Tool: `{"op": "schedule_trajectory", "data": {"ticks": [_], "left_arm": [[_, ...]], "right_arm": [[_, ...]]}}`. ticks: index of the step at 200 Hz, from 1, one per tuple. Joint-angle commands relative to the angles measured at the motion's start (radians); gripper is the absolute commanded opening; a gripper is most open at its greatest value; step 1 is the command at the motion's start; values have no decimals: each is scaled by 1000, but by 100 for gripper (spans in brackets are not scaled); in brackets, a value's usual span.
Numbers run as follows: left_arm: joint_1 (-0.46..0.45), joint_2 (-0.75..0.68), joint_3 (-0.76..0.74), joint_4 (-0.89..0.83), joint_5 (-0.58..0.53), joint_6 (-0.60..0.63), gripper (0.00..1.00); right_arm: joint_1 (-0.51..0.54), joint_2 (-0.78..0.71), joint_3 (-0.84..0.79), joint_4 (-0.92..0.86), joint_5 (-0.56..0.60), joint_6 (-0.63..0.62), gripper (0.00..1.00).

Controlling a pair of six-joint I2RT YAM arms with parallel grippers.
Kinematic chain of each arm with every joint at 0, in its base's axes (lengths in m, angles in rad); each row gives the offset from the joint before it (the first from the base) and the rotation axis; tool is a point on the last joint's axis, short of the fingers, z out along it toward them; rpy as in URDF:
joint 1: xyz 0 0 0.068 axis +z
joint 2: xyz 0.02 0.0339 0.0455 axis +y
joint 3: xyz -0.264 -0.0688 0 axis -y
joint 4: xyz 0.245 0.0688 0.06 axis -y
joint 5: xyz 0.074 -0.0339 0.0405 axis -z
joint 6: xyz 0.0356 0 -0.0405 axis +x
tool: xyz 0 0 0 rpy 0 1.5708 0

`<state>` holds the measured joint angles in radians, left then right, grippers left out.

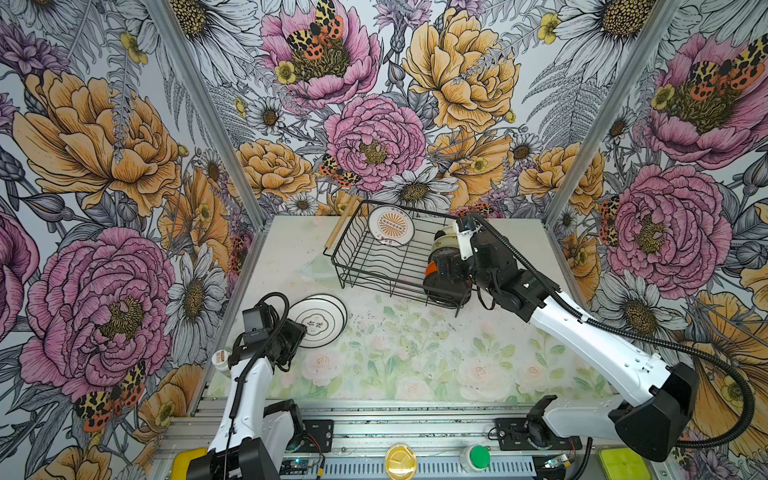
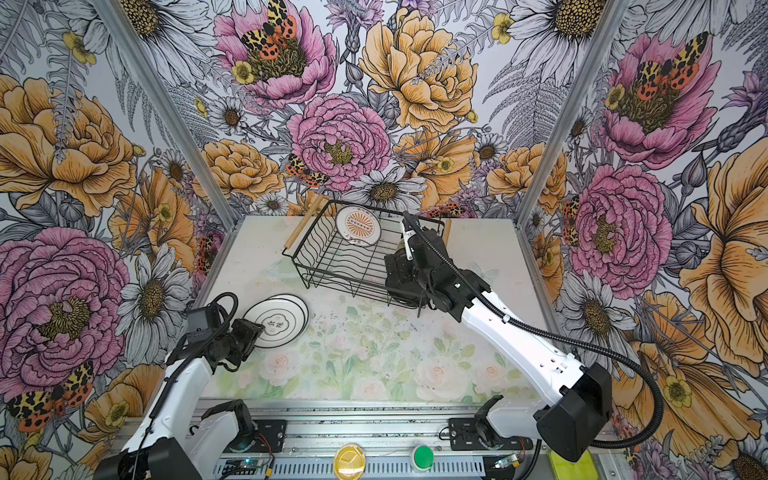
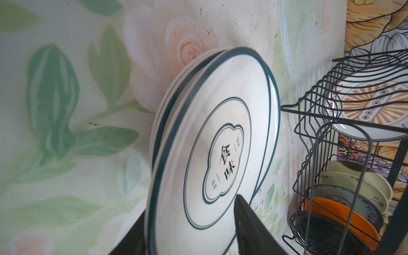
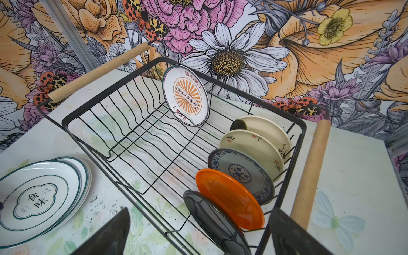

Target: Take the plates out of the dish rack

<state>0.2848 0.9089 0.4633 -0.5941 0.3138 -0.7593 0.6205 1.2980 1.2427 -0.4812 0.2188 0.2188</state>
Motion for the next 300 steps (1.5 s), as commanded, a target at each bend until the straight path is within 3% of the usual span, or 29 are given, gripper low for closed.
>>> {"op": "schedule_trajectory", "data": {"ticks": [1, 112, 300], "left_arm": [[5, 12, -7, 25, -26, 14, 54], [-7, 60, 4, 28, -52, 23, 64], [-80, 252, 137, 3, -72, 84, 65]], "right_arm": [[-4, -20, -14, 4, -11, 7, 99], [-4, -19, -19, 4, -28, 7, 99], [-7, -24, -38, 6, -40, 2, 99]]}}
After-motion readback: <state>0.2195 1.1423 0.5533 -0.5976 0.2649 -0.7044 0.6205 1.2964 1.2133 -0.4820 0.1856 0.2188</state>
